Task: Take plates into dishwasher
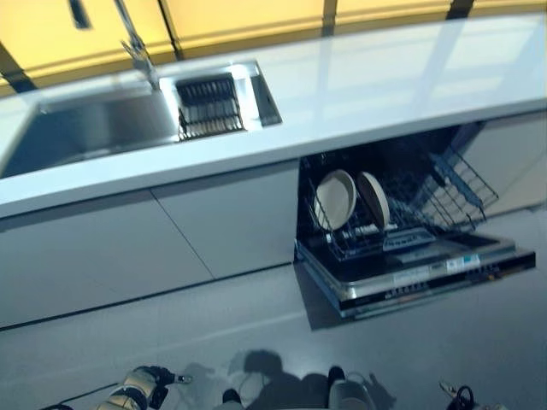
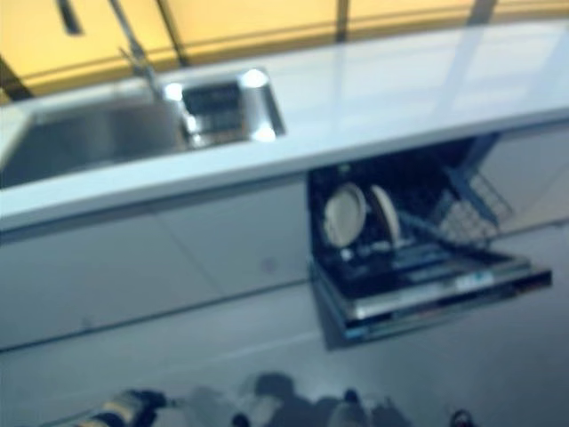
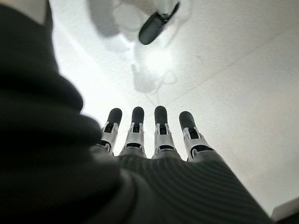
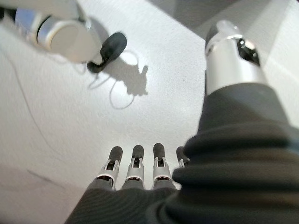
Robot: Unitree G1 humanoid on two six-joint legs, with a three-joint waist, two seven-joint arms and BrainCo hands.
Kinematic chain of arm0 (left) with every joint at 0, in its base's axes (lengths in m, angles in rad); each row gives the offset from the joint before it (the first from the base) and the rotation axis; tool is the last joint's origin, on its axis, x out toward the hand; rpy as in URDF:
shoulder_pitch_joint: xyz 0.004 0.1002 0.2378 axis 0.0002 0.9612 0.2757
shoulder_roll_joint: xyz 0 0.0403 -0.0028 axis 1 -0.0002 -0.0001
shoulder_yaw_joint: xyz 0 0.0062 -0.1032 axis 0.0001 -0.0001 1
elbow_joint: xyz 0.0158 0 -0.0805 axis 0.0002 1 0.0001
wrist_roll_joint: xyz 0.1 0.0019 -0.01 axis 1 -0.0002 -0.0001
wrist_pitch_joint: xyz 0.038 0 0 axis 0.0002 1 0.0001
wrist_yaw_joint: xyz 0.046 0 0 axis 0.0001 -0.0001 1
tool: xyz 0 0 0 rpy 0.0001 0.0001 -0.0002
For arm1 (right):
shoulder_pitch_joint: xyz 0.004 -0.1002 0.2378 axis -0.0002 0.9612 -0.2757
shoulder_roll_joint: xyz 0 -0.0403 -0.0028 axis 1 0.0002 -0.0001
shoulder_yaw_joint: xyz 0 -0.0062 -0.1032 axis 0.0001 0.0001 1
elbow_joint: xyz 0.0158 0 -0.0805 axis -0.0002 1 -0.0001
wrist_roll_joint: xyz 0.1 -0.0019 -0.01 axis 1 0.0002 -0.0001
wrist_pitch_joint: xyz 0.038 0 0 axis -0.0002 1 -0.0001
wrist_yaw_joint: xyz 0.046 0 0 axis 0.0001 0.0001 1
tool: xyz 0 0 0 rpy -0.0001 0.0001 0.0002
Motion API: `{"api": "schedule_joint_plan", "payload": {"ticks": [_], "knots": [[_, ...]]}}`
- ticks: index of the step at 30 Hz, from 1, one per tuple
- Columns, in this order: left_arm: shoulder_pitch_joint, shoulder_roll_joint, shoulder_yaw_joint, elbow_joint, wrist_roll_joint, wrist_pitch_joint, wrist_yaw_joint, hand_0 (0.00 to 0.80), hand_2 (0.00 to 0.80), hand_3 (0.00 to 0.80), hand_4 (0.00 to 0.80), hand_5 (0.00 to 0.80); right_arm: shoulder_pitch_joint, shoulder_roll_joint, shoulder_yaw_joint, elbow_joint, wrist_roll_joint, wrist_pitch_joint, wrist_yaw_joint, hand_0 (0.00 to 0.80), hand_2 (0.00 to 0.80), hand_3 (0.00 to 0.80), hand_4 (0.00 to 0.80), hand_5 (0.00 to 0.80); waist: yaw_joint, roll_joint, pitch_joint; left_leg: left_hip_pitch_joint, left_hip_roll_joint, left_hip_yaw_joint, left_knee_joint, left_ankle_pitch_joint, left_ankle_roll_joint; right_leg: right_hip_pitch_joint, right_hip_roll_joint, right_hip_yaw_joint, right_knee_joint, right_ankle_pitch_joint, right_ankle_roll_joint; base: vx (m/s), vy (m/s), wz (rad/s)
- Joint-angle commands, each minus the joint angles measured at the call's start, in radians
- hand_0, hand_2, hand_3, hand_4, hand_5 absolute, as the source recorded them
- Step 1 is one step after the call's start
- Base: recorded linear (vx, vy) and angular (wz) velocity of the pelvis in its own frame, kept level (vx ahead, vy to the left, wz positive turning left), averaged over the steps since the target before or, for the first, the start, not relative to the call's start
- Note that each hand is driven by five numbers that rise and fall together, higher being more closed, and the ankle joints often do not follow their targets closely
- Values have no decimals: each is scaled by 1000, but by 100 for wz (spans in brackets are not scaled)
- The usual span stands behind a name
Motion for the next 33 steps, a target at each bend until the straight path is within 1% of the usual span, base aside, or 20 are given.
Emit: {"api": "schedule_joint_plan", "payload": {"ticks": [1,3,6,7,10,13,15,19,22,25,27,29,31,33], "knots": [[-32,11,14,34,-12,30,0,0,0,0,0,0,-60,-10,-60,-36,191,-92,67,0,0,0,0,0,-30,61,64,-75,-6,-26,146,-34,48,-47,-20,9,100,-33,-27,-19,120,-6],[-36,-6,9,37,-20,38,0,0,0,0,0,0,-72,-22,-78,-58,251,-106,82,0,0,0,0,0,-37,77,77,-88,-15,-26,161,-34,47,-67,-27,15,125,-44,-32,-30,139,-2],[-59,-31,-15,41,-59,22,-8,0,0,0,0,0,-132,-60,-70,-91,303,-123,87,0,0,0,0,0,-42,106,115,-150,-37,-25,208,-45,47,-154,-43,27,205,-72,-42,-114,131,-14],[-63,-33,-16,41,-62,21,-9,0,0,0,0,0,-143,-66,-70,-90,305,-122,91,0,0,0,0,0,-42,108,118,-157,-39,-23,214,-47,47,-163,-44,26,214,-76,-44,-102,57,-10],[-89,-42,-33,43,-95,24,-1,0,0,0,0,0,-211,-75,-46,-100,377,-123,123,0,0,0,0,0,-34,116,143,-215,-37,-18,259,-54,53,-222,-34,28,269,-97,-63,-105,-6,0],[-119,-36,-40,45,-107,44,6,0,0,0,0,0,-274,-64,-14,-129,462,-126,139,0,0,0,0,0,-24,109,159,-266,-27,-27,312,-65,56,-260,-26,23,332,-124,-81,-82,-63,7],[-133,-26,-47,39,-104,70,1,0,0,0,0,0,-314,-51,8,-162,531,-133,150,0,0,0,0,0,-10,99,165,-296,-22,-38,348,-74,59,-279,-25,12,372,-139,-90,-67,-104,17],[-138,-15,-59,38,-94,107,-4,0,0,0,0,0,-382,-50,38,-246,617,-144,188,0,0,0,0,0,13,81,168,-328,-14,-61,398,-90,64,-292,-27,-9,427,-162,-105,-9,-87,24],[-125,-15,-66,35,-86,113,-8,0,0,0,0,0,-422,-55,52,-302,597,-120,223,0,0,0,0,0,26,75,165,-328,-14,-76,410,-92,64,-284,-30,-16,439,-168,-109,42,-22,8],[-125,-16,-84,23,-88,127,-14,0,0,0,0,0,-502,-67,82,-348,561,-100,260,0,0,0,0,0,42,74,160,-334,-13,-85,417,-90,64,-284,-32,-20,452,-174,-112,20,14,9],[-132,-10,-93,10,-97,137,-21,0,0,0,0,0,-557,-74,113,-372,531,-94,292,0,0,0,0,0,53,72,159,-338,-13,-89,422,-89,64,-283,-34,-24,459,-176,-113,7,19,12],[-138,-6,-99,3,-101,148,-26,0,0,0,0,0,-605,-75,134,-394,526,-102,304,0,0,0,0,0,63,68,157,-336,-13,-95,426,-90,64,-276,-36,-28,463,-177,-113,27,11,7],[-144,-3,-107,-9,-106,180,-24,0,0,0,0,0,-679,-74,163,-415,509,-107,294,0,0,0,0,0,80,60,153,-338,-13,-105,435,-93,67,-269,-38,-33,470,-179,-113,42,-13,3],[-158,9,-117,-18,-99,211,-43,0,0,0,0,0,-751,-83,195,-425,498,-92,288,0,0,0,0,0,95,53,151,-340,-14,-112,442,-94,69,-262,-40,-41,475,-179,-114,8,-21,3]]}}
